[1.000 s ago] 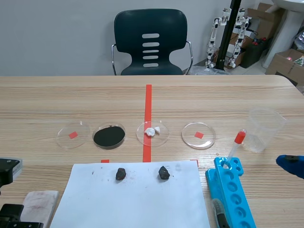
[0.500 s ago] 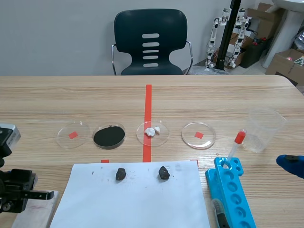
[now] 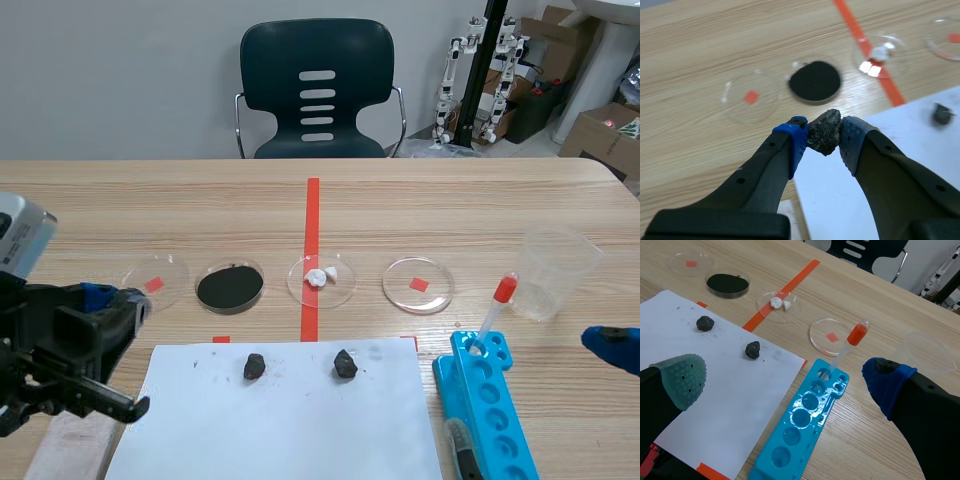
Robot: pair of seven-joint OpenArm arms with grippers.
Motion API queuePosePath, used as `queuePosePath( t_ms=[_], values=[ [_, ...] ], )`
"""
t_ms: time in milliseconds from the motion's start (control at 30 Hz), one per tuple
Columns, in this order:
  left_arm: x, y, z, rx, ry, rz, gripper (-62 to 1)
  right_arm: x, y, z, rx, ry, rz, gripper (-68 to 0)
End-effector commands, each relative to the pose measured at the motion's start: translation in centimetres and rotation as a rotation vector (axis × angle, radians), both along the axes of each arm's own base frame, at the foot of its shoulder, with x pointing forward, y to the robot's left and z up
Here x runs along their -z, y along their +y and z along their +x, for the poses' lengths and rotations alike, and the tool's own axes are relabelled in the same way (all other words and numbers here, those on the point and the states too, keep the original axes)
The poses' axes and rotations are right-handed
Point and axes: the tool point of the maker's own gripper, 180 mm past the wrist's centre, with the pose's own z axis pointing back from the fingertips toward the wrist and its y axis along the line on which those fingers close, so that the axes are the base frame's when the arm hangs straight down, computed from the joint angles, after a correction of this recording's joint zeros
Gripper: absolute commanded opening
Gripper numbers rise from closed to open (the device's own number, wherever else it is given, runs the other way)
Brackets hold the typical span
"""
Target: Rub the mineral on the streak plate below the first streak
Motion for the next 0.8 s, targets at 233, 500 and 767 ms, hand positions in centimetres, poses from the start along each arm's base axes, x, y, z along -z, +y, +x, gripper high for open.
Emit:
queuePosePath(
  t_ms=[233,500,767],
  values=[
    [-3.6,-4.6,-2.2,0.221,-0.115,-0.092,-52.4,-1.2,0.3,0.6,-0.005,-0.043,0.015,0.4],
    [-4.0,-4.9,-2.1,0.214,-0.129,-0.121,-52.4,-1.2,0.3,0.6,-0.005,-0.043,0.015,0.4],
    [-4.0,-4.9,-2.1,0.214,-0.128,-0.118,-52.4,-1.2,0.3,0.6,-0.005,-0.043,0.015,0.4]
  ],
)
